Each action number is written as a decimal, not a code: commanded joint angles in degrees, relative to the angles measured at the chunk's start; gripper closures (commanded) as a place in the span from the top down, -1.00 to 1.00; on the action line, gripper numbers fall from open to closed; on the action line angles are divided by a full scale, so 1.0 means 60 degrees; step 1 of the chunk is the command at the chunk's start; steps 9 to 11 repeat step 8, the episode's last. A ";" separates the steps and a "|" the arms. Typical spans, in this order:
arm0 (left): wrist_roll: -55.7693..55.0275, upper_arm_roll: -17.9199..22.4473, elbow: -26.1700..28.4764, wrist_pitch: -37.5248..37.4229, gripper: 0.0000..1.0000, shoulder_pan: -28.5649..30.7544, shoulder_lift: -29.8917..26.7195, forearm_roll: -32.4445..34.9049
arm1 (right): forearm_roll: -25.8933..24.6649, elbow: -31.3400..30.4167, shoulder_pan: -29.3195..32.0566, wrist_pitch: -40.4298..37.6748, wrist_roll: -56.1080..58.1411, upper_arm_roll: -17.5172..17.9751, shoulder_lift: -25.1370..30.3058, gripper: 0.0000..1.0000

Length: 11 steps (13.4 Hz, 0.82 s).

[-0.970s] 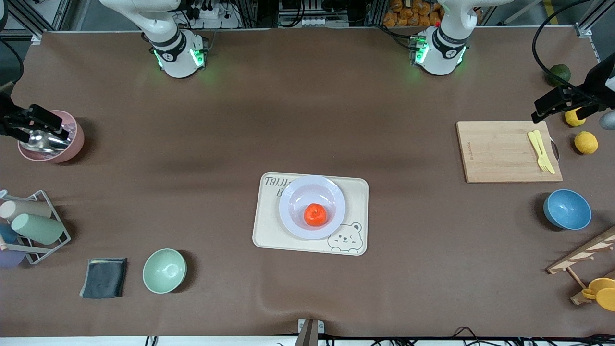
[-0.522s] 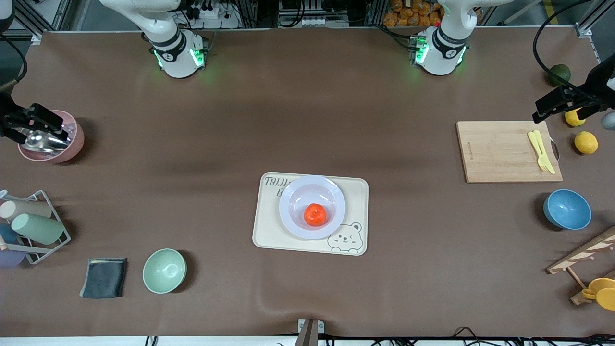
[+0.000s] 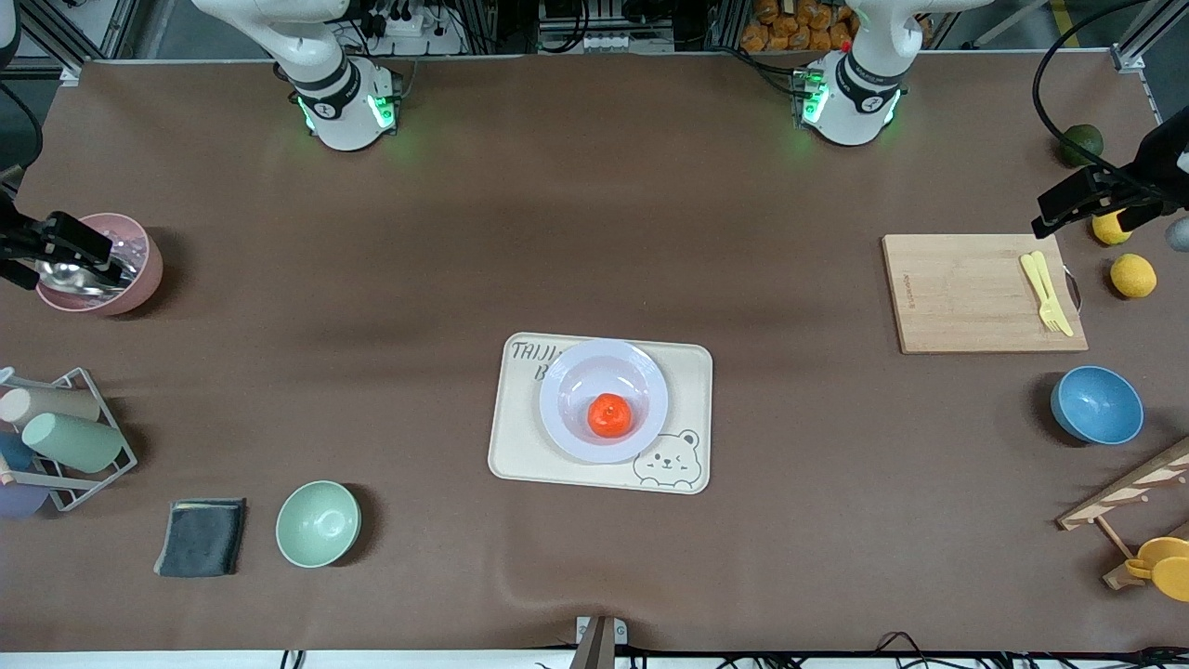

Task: Place orange and plate with both arms

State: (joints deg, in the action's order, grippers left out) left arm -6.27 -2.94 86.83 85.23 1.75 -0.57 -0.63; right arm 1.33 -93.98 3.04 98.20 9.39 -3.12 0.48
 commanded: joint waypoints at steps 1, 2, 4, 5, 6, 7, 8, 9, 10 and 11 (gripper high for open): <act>0.0195 -0.0023 -0.0306 -0.0011 1.00 0.0030 0.0137 -0.0129 | -0.0089 0.0384 0.0108 -0.0121 -0.0086 0.0066 -0.0241 1.00; 0.0195 -0.0023 -0.0438 -0.0025 1.00 0.0001 0.0167 -0.0129 | -0.0089 0.0384 0.0094 -0.0121 -0.0086 0.0052 -0.0241 1.00; 0.0195 -0.0023 -0.0483 -0.0040 1.00 -0.0014 0.0255 -0.0129 | -0.0089 0.0384 0.0036 -0.0150 -0.0100 0.0066 -0.0241 1.00; 0.0195 -0.0037 -0.0483 -0.0040 1.00 0.0000 0.0270 -0.0129 | -0.0089 0.0384 0.0021 -0.0165 -0.0100 0.0052 -0.0241 1.00; 0.0195 -0.0037 -0.0483 -0.0040 1.00 -0.0014 0.0256 -0.0129 | -0.0089 0.0384 0.0050 -0.0179 -0.0086 0.0066 -0.0241 1.00; 0.0195 -0.0023 -0.0483 -0.0026 1.00 0.0000 0.0255 -0.0144 | -0.0089 0.0384 0.0035 -0.0180 -0.0086 0.0066 -0.0241 1.00; 0.0195 -0.0023 -0.0468 -0.0025 1.00 0.0001 0.0270 -0.0144 | -0.0089 0.0384 0.0035 -0.0165 -0.0086 0.0066 -0.0256 1.00; 0.0195 -0.0023 -0.0468 -0.0025 1.00 0.0001 0.0270 -0.0144 | -0.0089 0.0384 0.0035 -0.0165 -0.0086 0.0066 -0.0256 1.00; 0.0195 -0.0023 -0.0468 -0.0025 1.00 0.0001 0.0270 -0.0144 | -0.0089 0.0384 0.0035 -0.0165 -0.0086 0.0066 -0.0256 1.00; 0.0195 -0.0023 -0.0468 -0.0025 1.00 0.0001 0.0270 -0.0144 | -0.0089 0.0384 0.0035 -0.0165 -0.0086 0.0066 -0.0256 1.00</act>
